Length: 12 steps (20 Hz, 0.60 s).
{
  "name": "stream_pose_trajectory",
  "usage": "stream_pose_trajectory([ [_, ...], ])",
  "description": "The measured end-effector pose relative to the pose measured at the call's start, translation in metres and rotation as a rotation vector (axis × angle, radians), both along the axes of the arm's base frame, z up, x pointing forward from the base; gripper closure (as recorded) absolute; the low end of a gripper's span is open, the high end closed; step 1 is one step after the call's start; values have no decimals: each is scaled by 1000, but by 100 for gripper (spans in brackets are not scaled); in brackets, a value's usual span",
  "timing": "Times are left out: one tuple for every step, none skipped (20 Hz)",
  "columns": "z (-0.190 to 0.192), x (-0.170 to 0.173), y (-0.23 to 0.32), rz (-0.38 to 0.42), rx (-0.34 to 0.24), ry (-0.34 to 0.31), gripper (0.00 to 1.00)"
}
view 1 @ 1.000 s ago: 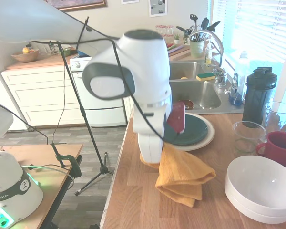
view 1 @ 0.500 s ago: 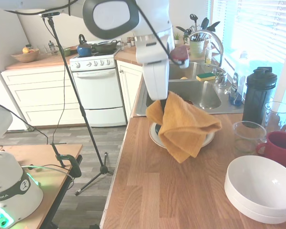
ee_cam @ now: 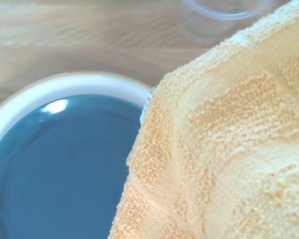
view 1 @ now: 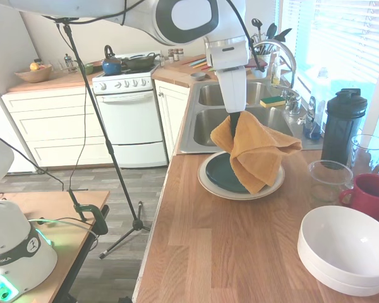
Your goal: Wipe the blue plate in clockwise motion
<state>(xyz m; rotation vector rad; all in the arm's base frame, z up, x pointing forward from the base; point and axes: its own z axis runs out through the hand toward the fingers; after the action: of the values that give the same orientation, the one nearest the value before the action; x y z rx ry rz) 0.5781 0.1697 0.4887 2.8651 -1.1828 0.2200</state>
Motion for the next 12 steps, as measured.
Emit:
stream_pose_trajectory([
  [-6,1,7,8,-8,6,100],
  [-11,1,15,13,-16,11,100],
  [-16,0,21,17,-23,15,100],
  [-20,-1,27,21,-30,19,100],
  [-24,-2,32,26,-36,22,100],
  [-28,-3,36,32,-42,26,100],
  [-32,-5,39,35,-49,30,100],
  [-38,-7,42,37,-57,35,100],
  [-44,-11,45,40,-66,38,100],
  [-51,-15,49,44,-75,41,100],
  [-58,-20,53,50,-83,48,100],
  [-65,-24,57,56,-90,52,100],
])
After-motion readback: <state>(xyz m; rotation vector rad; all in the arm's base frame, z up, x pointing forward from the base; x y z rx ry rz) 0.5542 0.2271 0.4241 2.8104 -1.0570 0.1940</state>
